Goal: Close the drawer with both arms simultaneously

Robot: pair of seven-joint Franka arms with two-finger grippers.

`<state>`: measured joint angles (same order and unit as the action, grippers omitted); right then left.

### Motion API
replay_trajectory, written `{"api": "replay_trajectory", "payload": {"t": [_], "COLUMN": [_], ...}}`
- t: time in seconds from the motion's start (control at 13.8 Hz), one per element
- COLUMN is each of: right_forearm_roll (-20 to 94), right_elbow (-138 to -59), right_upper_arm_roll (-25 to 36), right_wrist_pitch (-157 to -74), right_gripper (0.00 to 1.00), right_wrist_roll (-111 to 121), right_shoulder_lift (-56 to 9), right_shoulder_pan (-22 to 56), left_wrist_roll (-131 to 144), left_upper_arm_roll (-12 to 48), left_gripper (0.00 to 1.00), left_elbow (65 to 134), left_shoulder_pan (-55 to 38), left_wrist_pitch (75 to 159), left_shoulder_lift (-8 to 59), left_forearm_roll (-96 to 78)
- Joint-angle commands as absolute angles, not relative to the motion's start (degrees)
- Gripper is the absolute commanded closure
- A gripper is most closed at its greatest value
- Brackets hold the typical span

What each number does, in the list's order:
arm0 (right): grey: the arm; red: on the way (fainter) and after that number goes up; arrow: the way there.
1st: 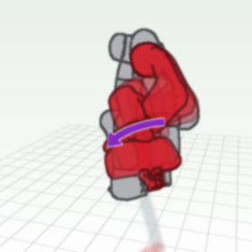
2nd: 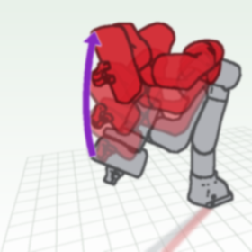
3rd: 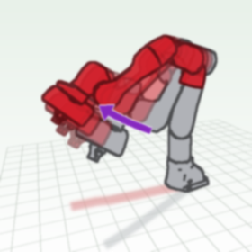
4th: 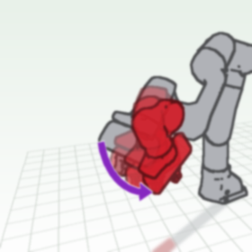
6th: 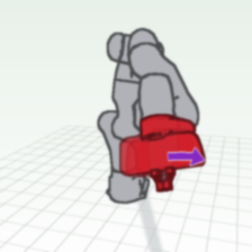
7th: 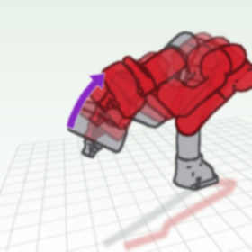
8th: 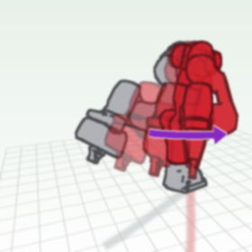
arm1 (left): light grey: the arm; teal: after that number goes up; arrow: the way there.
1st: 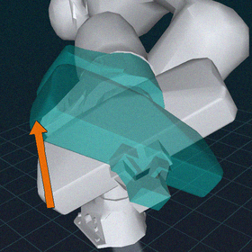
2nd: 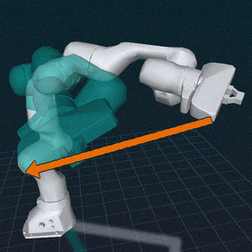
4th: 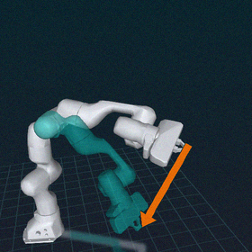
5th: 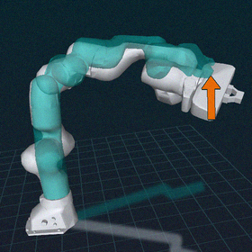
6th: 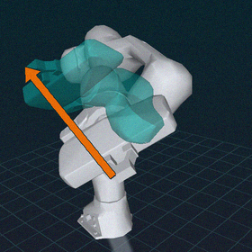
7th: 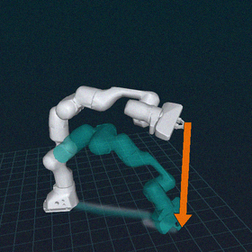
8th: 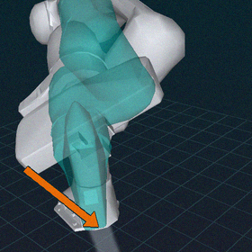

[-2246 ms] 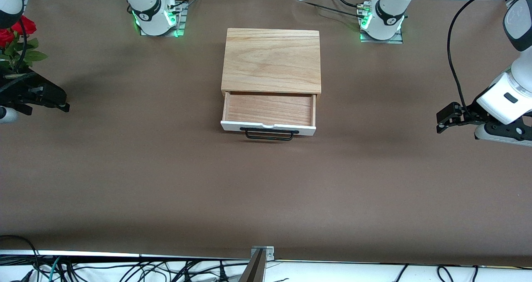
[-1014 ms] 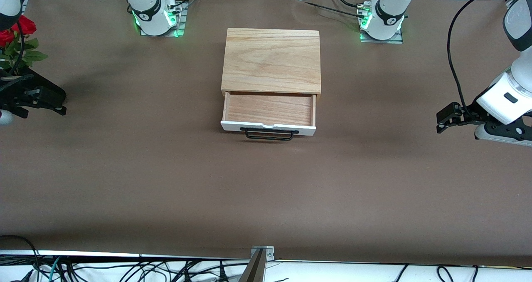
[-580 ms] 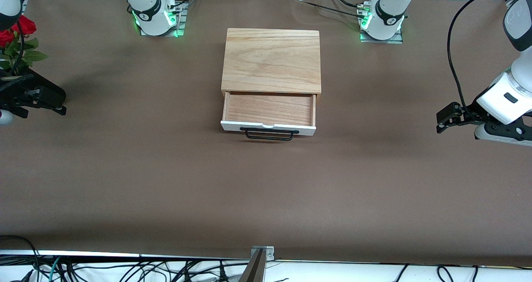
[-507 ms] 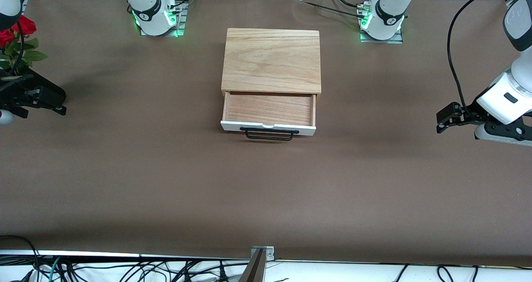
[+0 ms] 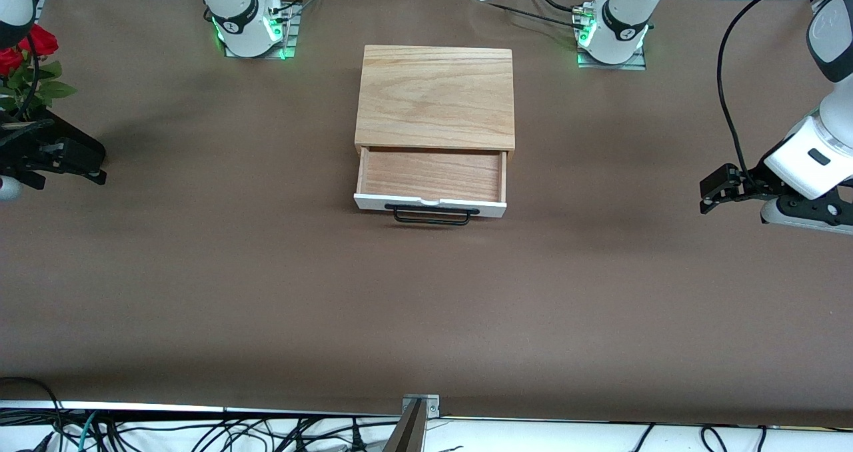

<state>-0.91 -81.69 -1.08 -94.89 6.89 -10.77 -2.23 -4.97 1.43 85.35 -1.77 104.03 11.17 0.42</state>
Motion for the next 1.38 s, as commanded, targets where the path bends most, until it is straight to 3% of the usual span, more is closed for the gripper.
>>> {"api": "replay_trajectory", "payload": {"t": [0.0,0.43,0.87,1.3], "right_forearm_roll": [-1.23,-0.01,3.41,11.33], "right_elbow": [-80.16,-80.24,-79.98,-79.89], "right_upper_arm_roll": [-1.32,-2.64,-2.72,-2.72], "right_wrist_pitch": [-94.39,-96.76,-107.65,-117.24], "right_gripper": [0.00,0.00,0.00,0.00], "right_wrist_roll": [6.42,5.80,6.15,5.45], "right_shoulder_lift": [-11.34,-15.20,-23.10,-30.14], "right_shoulder_pan": [-2.29,2.10,10.80,17.48], "left_wrist_roll": [-6.42,-6.42,-6.33,-5.36], "left_upper_arm_roll": [1.58,1.58,1.93,4.13], "left_gripper": [0.00,0.00,0.00,0.00], "left_elbow": [83.76,83.85,84.99,83.76], "left_shoulder_pan": [-1.41,-1.41,-2.89,-9.83], "left_wrist_pitch": [103.01,103.01,100.82,101.15], "left_shoulder_lift": [11.60,11.60,14.06,23.97], "left_forearm_roll": [0.09,-0.09,-1.32,-12.62]}}
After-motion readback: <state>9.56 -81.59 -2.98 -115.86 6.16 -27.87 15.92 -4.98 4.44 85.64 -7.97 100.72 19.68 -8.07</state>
